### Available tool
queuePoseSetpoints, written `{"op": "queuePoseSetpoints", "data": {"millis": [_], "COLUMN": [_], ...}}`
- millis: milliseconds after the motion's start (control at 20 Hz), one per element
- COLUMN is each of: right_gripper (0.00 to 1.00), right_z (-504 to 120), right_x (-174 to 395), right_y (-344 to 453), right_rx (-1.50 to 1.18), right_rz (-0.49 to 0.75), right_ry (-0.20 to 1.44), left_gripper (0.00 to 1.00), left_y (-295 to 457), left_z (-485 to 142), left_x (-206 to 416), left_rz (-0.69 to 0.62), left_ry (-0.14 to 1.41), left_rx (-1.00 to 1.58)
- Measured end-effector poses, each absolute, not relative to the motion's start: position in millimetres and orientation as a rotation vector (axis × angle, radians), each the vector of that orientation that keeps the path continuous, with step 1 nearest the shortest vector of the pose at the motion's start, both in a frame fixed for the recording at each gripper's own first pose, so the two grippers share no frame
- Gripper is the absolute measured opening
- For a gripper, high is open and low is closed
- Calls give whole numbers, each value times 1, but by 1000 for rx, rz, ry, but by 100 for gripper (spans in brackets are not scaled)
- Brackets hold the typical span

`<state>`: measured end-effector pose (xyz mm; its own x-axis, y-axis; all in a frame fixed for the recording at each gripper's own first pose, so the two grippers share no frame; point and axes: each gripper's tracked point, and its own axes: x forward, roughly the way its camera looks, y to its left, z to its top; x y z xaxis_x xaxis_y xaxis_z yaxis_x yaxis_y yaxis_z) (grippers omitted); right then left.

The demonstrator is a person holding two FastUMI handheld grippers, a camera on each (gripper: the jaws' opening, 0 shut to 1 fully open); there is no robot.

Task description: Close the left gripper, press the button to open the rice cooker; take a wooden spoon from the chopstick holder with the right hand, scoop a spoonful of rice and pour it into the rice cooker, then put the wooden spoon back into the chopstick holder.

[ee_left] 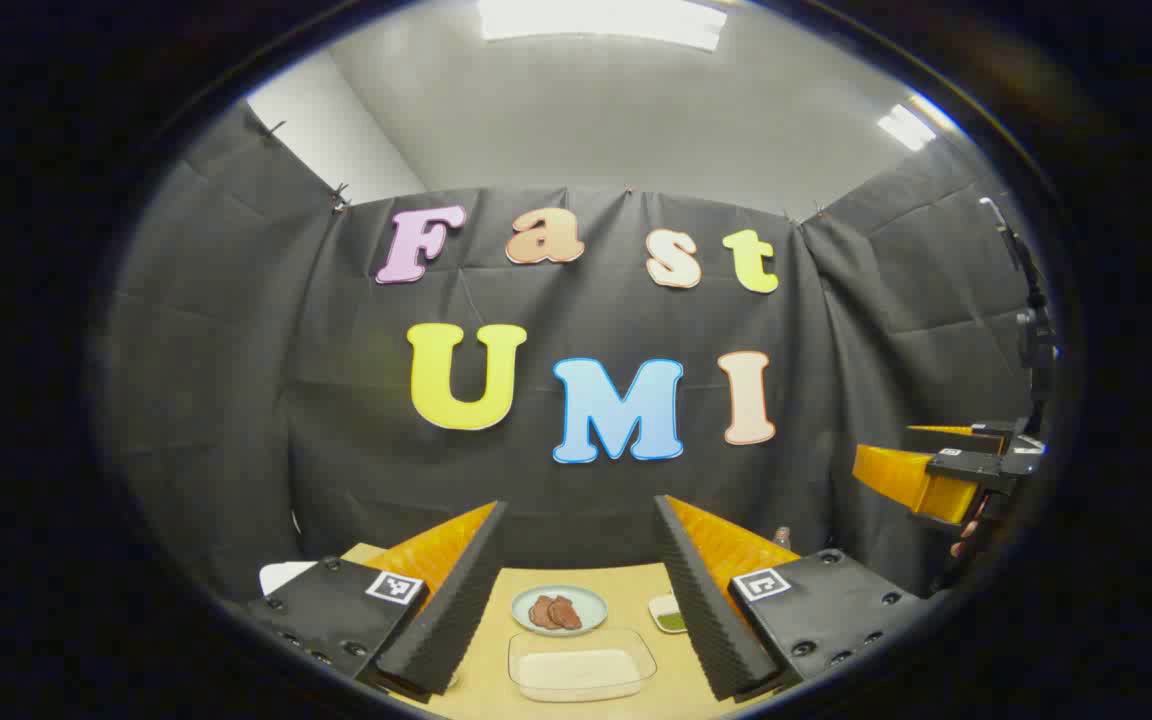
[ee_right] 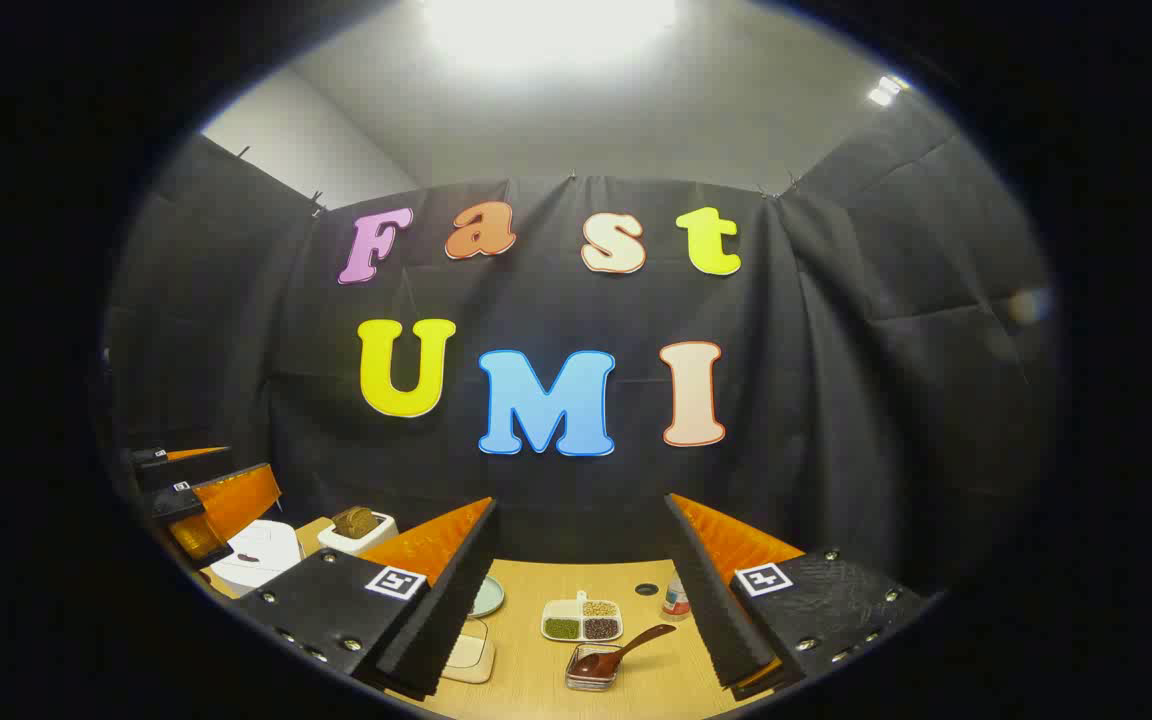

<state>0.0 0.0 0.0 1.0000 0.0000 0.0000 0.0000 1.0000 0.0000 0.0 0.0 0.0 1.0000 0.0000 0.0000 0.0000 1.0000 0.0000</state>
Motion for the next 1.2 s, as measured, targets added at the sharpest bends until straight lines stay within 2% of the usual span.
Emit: {"op": "queuePoseSetpoints", "data": {"millis": [350, 450, 750, 1000, 1200], "right_gripper": [97, 97, 97, 96, 97], "right_z": [5, 3, 1, 3, 11], "right_x": [2, 5, 7, 6, -1], "right_y": [0, 0, 1, 5, 26], "right_rx": [8, 7, 38, 45, 76], "right_rz": [-2, 10, 44, -32, -41], "right_ry": [-16, -11, -9, 0, -30], "left_gripper": [98, 95, 97, 96, 96], "left_y": [5, 1, 7, 12, 25], "left_z": [3, 3, 9, 18, 20], "left_x": [4, 7, 8, 10, 11], "left_rz": [6, 4, 46, -26, -89], "left_ry": [-11, -10, -10, -23, -51], "left_rx": [-10, -21, 1, 20, 13]}}
